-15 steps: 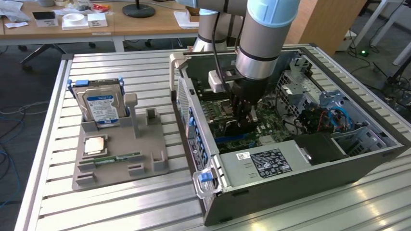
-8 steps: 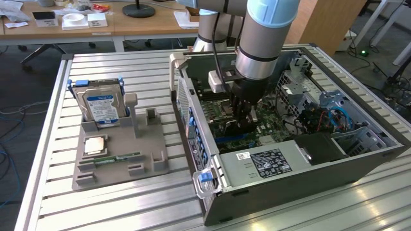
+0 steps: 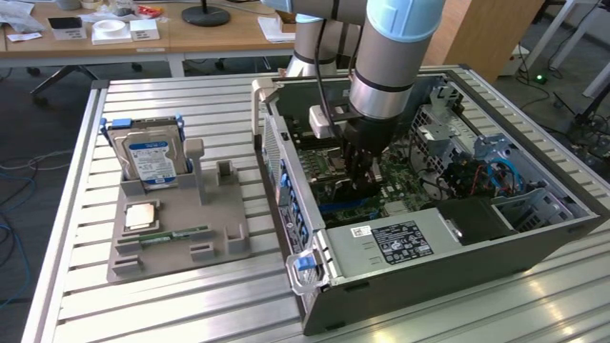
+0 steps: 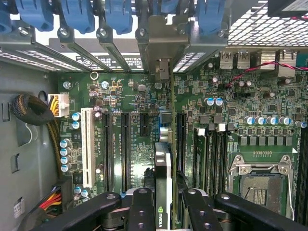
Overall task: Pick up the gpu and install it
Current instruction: 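Insert the gpu into the slot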
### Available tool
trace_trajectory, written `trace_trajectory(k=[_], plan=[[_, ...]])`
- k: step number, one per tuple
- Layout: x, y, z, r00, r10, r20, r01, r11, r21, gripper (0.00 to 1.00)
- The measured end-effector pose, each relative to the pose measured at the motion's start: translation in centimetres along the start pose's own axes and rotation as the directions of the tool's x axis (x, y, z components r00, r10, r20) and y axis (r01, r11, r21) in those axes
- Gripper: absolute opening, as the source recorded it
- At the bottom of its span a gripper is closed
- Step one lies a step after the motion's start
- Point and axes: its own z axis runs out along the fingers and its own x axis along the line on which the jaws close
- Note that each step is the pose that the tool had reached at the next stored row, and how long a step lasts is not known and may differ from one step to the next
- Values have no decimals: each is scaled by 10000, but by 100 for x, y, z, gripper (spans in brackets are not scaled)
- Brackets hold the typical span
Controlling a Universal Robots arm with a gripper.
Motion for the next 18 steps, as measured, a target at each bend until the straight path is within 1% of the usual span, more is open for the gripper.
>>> trace_trajectory(k=[5, 12, 18], plan=[[0, 0, -3, 10000, 14, 0, -14, 10000, 0, 27], [-1, -1, -36, 10000, 55, 1, -55, 10000, 2, 27], [4, -1, -38, 9994, 340, -11, -340, 9994, 4, 27]])
